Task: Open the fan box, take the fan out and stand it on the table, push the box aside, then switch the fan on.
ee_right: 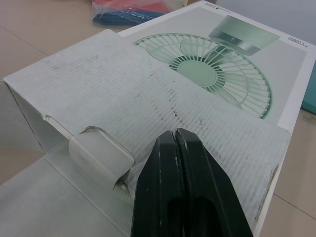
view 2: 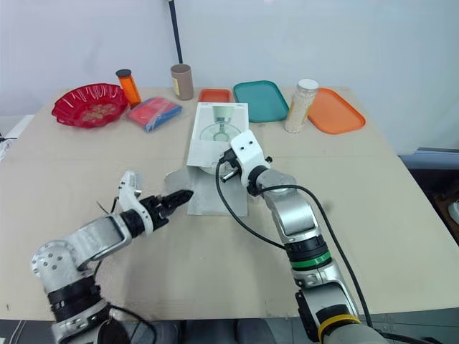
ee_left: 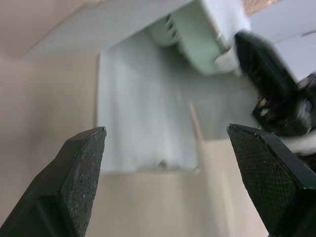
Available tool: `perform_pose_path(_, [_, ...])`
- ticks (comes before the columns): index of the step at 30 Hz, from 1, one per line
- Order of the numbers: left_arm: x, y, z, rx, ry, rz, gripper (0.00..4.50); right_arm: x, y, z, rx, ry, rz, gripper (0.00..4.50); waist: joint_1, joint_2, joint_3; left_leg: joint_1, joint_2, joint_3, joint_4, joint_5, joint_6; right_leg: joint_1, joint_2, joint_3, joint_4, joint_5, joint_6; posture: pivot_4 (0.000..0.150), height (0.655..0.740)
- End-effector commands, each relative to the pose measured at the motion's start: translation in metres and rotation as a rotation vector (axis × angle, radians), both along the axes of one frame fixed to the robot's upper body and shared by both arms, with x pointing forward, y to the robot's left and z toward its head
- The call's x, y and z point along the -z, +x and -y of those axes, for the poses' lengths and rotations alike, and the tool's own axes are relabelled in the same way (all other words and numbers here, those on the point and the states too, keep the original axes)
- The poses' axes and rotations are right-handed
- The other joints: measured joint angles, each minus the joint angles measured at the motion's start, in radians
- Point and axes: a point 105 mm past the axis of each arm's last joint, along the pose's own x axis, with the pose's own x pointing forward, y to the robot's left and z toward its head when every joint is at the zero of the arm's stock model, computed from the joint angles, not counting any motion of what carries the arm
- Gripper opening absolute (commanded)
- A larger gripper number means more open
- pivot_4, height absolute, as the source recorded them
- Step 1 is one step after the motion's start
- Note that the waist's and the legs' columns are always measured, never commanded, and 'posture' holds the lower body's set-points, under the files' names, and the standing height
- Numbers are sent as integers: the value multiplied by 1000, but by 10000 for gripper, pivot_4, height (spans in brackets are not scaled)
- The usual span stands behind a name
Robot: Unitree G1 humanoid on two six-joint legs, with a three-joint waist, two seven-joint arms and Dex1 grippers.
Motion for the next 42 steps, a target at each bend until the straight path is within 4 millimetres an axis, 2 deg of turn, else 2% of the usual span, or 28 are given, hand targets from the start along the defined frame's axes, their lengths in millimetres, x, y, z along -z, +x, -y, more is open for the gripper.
perform_pose_path(1, [-20,-15,-12,44,50,58,41708,12,-2,-1,-5,-15,-56,0,1,0,0,0,0,0,0,0,-1,0,0,0,0,0,0,1500,7400])
perform_pose_path(3, [-24,-19,-23,45,93,47,41708,13,-3,0,-7,-22,-56,0,2,0,0,0,0,0,0,0,-1,0,0,0,0,0,0,1500,7400])
perform_pose_path(4, [-28,-22,-22,62,82,43,41708,13,-3,0,-9,-22,-56,0,2,0,0,0,0,-1,0,0,-1,0,0,0,0,0,0,1500,7400])
perform_pose_path(8, [-21,-22,0,117,94,19,41708,14,-2,-3,-15,-37,-45,0,7,0,0,1,-2,0,-1,0,-2,1,-2,-1,-1,0,0,1500,7400])
perform_pose_path(11, [-24,-11,20,122,110,85,41708,14,-3,-6,-20,-43,-38,0,7,-1,-1,1,-2,0,-1,1,-2,1,-1,-1,-1,0,0,1500,7400])
perform_pose_path(13, [-24,-3,26,103,115,118,41708,14,-3,-7,-23,-45,-37,0,3,0,-1,1,-1,0,-2,1,-2,0,0,0,-1,0,0,1500,7400])
perform_pose_path(17, [-14,18,44,56,69,145,41708,14,-4,-7,-24,-43,-42,0,4,1,-1,2,-1,1,-4,2,-4,0,0,1,-2,0,-1,1500,7400])
perform_pose_path(23, [-6,43,48,-22,40,192,41708,18,-7,-3,-20,-66,-48,0,3,1,-1,2,-1,1,-5,2,-5,-1,0,1,-2,0,-1,1500,7400])
perform_pose_path(28, [-8,64,53,-115,-127,209,41708,19,-8,-2,-20,-70,-52,0,5,0,-1,1,-2,1,-5,2,-4,0,0,0,-2,0,-1,1500,7400])
perform_pose_path(37, [-1,72,70,-112,-130,238,41708,20,-10,-2,-18,-75,-58,0,3,0,-2,1,-1,1,-5,2,-4,0,0,1,-2,0,-1,1500,7400])
perform_pose_path(42, [1,68,65,-138,-133,241,41708,19,-10,0,-14,-77,-57,0,2,0,-2,1,-1,1,-5,2,-4,0,0,1,-2,0,0,1500,7400])
